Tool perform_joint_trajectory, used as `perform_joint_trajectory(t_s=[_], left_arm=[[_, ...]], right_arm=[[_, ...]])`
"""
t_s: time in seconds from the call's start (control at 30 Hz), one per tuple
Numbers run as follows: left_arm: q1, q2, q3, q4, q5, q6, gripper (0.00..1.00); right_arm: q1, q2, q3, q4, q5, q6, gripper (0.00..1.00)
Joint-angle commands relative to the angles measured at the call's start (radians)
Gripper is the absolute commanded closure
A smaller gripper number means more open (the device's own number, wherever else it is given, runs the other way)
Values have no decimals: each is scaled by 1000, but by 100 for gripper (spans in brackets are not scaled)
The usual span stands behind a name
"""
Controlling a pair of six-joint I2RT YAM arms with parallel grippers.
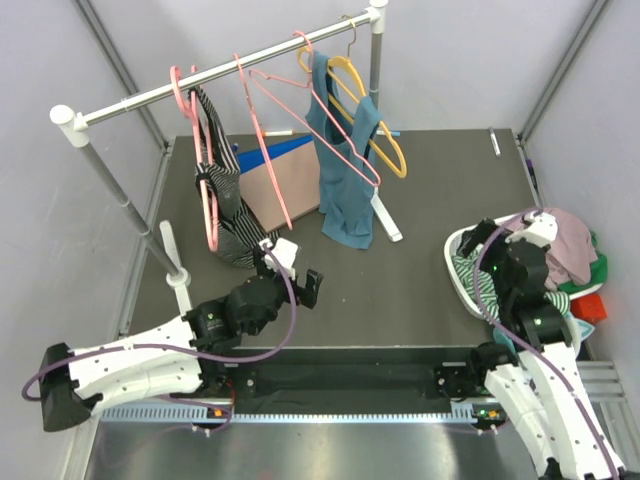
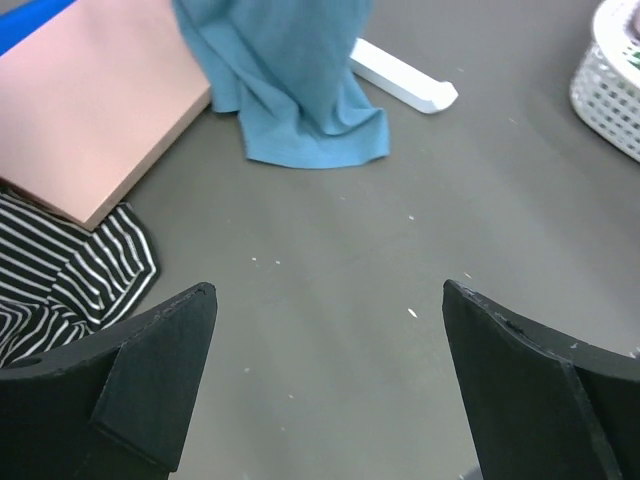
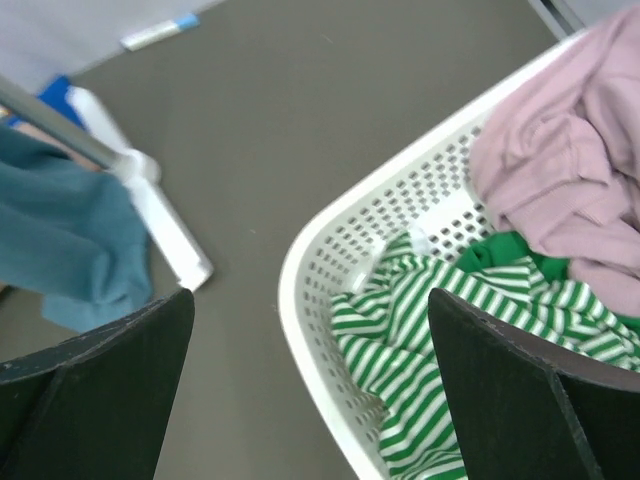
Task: Place the tank top on the hanger
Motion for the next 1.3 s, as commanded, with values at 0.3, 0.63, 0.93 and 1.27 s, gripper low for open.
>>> perform_joint_trajectory(t_s=[0.3, 0.63, 0.93, 1.27], left_arm=[[70, 74, -98, 172, 81, -17, 1], [70, 45, -115, 147, 86, -40, 1], [70, -15, -130, 137, 41, -45, 1], [70, -35, -139, 137, 12, -48, 1]], right_arm=[[-12, 304, 111, -172, 373, 272, 0], [-13, 613, 129, -350, 399, 614, 0], [-12, 717, 125, -296, 320, 586, 60], [-12, 340, 227, -220, 368, 340, 100]])
